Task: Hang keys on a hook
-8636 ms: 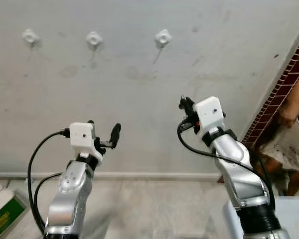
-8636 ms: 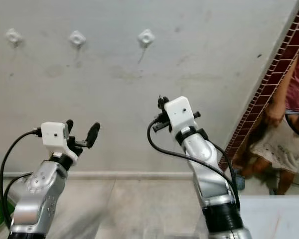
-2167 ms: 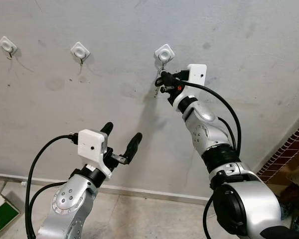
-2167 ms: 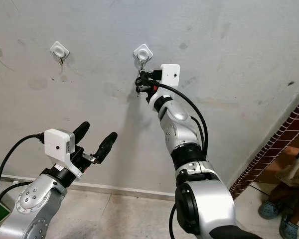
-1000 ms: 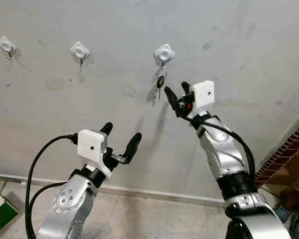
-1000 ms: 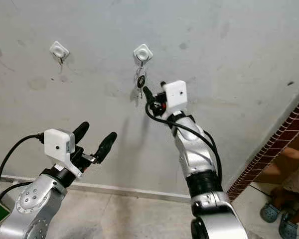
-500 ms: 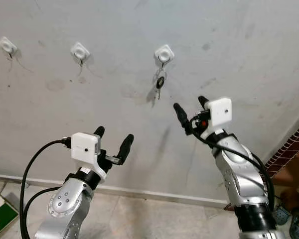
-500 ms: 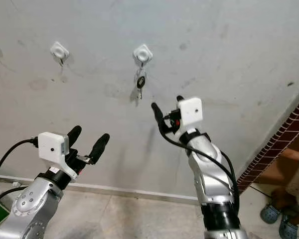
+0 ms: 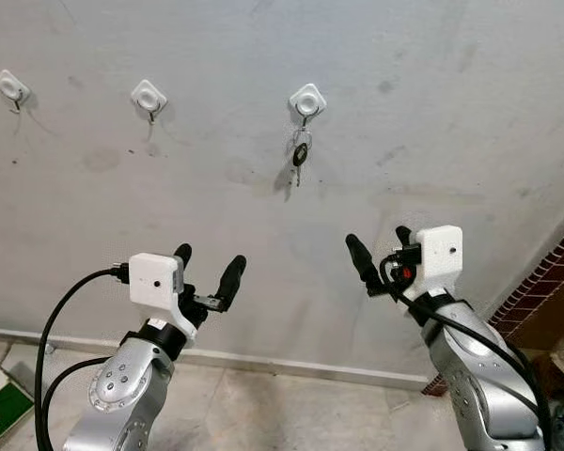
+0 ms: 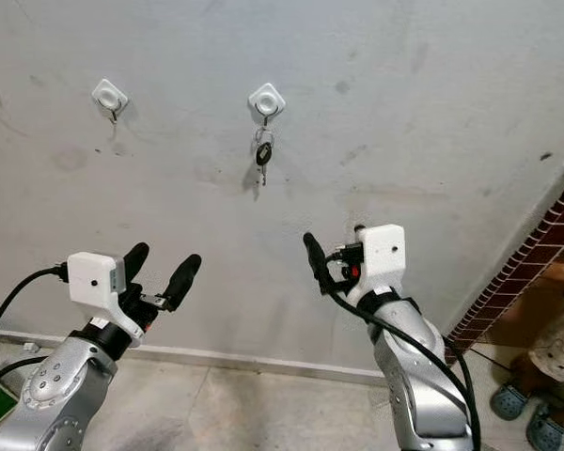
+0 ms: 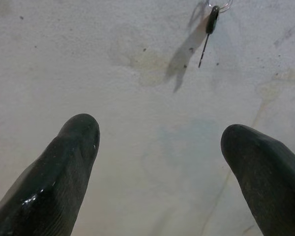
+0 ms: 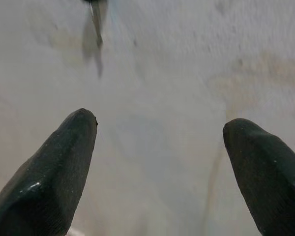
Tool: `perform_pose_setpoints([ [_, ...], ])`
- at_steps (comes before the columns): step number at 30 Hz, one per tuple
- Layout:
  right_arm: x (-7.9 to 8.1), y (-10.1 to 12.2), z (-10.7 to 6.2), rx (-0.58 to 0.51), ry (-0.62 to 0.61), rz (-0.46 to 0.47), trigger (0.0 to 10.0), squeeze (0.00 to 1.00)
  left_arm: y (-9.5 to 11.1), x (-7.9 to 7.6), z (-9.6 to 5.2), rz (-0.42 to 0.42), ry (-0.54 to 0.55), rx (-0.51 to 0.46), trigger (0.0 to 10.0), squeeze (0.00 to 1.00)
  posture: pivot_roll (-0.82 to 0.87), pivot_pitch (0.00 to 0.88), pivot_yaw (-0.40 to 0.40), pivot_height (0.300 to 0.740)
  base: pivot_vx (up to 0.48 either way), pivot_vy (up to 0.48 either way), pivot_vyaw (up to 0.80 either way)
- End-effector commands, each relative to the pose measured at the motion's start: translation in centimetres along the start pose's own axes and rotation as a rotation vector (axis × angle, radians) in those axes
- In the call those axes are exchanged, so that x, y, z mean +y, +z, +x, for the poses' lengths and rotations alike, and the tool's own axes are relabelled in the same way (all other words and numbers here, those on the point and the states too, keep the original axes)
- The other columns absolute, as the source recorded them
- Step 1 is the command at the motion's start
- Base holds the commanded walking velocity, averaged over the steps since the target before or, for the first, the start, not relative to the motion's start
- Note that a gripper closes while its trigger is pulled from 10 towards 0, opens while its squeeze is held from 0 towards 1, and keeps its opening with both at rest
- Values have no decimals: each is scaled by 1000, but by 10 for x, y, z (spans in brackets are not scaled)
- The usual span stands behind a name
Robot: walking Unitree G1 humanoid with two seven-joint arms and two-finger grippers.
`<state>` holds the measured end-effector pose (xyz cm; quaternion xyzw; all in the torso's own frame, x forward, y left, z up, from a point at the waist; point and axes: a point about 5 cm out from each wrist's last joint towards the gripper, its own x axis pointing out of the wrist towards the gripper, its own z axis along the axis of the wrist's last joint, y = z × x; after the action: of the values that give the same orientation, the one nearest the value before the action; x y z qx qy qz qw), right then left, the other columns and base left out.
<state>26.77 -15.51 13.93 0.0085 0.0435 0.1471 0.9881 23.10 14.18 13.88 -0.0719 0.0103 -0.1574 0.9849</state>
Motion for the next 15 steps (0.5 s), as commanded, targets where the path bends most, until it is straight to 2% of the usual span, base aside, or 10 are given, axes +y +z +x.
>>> perform_pose_setpoints([
  [1, 1, 6, -2, -6, 9, 6, 10000, 1000, -1, 2, -1, -12, 4, 13, 10000, 0, 71, 11, 7, 740, 0, 0, 0],
  [2, 1, 7, -1, 2, 10, 4, 10000, 1000, -1, 1, 0, -17, 2, 15, 10000, 0, 71, 11, 7, 740, 0, 0, 0],
  [3, 1, 7, -1, 4, 9, 2, 10000, 765, -1, 1, 0, -18, 1, 16, 10000, 0, 74, 7, 6, 740, 0, 0, 0],
  [4, 1, 7, -1, 5, 9, 1, 10000, 765, -1, 1, 0, -19, 1, 17, 10000, 0, 74, 7, 6, 740, 0, 0, 0],
  [5, 2, 6, 0, 14, 8, -1, 10000, 0, -1, 1, 0, -17, 1, 17, 10000, 0, 74, 7, 6, 740, 0, 0, 0],
  [15, 8, 3, 0, 48, 19, -1, 10000, 0, 0, 1, 1, -13, -6, 19, 10000, 0, 79, 3, 5, 740, 0, 270, 0],
])
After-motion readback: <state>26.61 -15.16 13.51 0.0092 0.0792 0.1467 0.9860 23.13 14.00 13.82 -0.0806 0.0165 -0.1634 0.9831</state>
